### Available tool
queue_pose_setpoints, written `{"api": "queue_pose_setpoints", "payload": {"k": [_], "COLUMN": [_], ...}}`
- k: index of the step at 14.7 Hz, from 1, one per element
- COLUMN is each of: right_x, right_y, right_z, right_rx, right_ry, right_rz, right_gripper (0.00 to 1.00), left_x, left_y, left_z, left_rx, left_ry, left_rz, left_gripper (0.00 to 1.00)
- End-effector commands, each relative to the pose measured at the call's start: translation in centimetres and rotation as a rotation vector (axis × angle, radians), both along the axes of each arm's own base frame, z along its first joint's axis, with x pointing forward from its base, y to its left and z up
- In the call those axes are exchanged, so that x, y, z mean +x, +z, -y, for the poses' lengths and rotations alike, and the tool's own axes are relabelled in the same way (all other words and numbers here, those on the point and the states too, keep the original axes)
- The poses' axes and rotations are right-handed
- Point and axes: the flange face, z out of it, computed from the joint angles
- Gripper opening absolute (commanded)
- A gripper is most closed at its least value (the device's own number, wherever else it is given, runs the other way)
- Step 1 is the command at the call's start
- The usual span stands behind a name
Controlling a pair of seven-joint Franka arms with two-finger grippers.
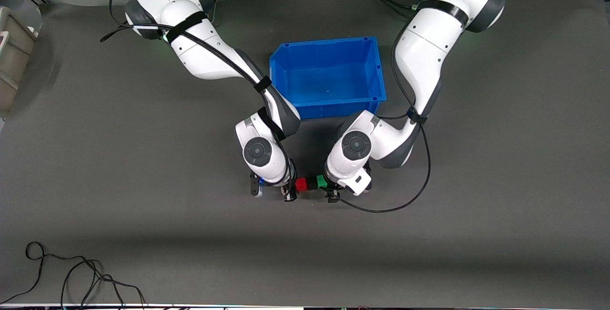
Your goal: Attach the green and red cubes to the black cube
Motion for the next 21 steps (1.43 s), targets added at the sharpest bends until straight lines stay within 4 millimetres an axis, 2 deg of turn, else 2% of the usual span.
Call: {"api": "queue_pose_setpoints", "payload": {"k": [1,2,3,4,6,8,9,10,11,12,13,15,16,18,19,21], "right_x": [0.4,0.7,0.9,1.1,1.8,1.9,2.1,1.9,1.5,0.9,0.4,-0.8,-1.2,-2.1,-2.5,-3.7], "right_y": [0.5,1.0,1.8,3.2,6.8,12.4,15.1,18.2,20.9,24.4,27.3,31.9,34.0,37.4,38.8,41.2], "right_z": [-0.7,-0.4,-0.3,-0.4,1.1,2.8,4.4,6.0,7.5,9.1,11.8,17.0,19.7,25.3,28.3,32.7], "right_rx": [0.0,0.005,0.008,0.017,0.002,-0.013,-0.023,-0.03,-0.035,-0.035,-0.038,-0.032,-0.018,0.017,0.024,0.032], "right_ry": [-0.003,-0.009,-0.009,-0.01,0.013,0.109,0.159,0.235,0.324,0.406,0.473,0.622,0.699,0.879,0.952,1.14], "right_rz": [0.022,0.025,0.03,0.04,0.01,-0.03,-0.056,-0.083,-0.1,-0.11,-0.139,-0.207,-0.218,-0.224,-0.226,-0.197], "right_gripper": [1.0,1.0,1.0,1.0,1.0,1.0,1.0,1.0,1.0,1.0,1.0,1.0,1.0,1.0,1.0,1.0], "left_x": [2.0,2.7,3.6,3.9,4.7,4.9,4.3,4.4,3.9,3.3,2.4,0.2,-1.6,-4.9,-6.0,-7.7], "left_y": [2.7,3.8,5.1,6.5,10.3,15.1,16.8,18.5,19.8,21.0,22.0,23.9,24.7,26.6,27.5,29.1], "left_z": [-2.9,-4.2,-6.4,-7.9,-11.6,-15.6,-17.2,-20.3,-22.3,-23.7,-25.0,-29.8,-32.4,-37.1,-38.8,-42.0], "left_rx": [0.03,0.042,0.061,0.085,0.116,0.146,0.164,0.17,0.176,0.19,0.209,0.24,0.239,0.251,0.242,0.235], "left_ry": [-0.004,-0.016,-0.056,-0.139,-0.289,-0.364,-0.46,-0.545,-0.633,-0.711,-0.788,-0.935,-1.009,-1.095,-1.167,-1.347], "left_rz": [0.017,0.007,-0.005,-0.023,-0.047,-0.078,-0.093,-0.102,-0.121,-0.126,-0.106,-0.082,-0.077,-0.044,-0.037,-0.033], "left_gripper": [1.0,1.0,1.0,1.0,1.0,1.0,1.0,1.0,1.0,1.0,1.0,1.0,1.0,1.0,1.0,1.0]}}
